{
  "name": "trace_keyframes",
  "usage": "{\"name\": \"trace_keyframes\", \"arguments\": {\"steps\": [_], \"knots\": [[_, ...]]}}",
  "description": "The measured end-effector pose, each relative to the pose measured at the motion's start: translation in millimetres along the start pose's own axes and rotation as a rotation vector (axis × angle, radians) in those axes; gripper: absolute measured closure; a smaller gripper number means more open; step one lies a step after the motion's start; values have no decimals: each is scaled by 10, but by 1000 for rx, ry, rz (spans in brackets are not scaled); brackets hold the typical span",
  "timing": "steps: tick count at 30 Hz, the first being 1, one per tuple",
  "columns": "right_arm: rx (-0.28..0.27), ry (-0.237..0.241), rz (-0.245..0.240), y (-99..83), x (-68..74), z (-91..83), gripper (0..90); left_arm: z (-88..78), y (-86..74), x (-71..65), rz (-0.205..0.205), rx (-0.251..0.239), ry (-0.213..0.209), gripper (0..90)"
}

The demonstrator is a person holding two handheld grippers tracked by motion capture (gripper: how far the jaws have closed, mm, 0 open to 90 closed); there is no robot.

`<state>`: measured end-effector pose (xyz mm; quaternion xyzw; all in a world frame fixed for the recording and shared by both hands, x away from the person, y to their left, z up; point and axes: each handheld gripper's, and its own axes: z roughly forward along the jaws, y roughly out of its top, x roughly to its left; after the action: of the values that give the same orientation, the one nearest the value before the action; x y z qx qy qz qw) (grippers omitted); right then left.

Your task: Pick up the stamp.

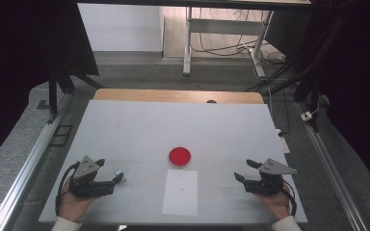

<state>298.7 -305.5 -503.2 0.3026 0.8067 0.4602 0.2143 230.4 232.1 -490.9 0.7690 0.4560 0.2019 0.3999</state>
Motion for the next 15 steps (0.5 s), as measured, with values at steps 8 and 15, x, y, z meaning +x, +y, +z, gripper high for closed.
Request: {"name": "trace_keyframes", "arguments": {"steps": [8,15], "knots": [[4,0,-6,7,19,23,279,123,102,24,14,57,0,212],[10,8,-8,-1,17,30,279,247,99,3,78,112,-53,319]]}}
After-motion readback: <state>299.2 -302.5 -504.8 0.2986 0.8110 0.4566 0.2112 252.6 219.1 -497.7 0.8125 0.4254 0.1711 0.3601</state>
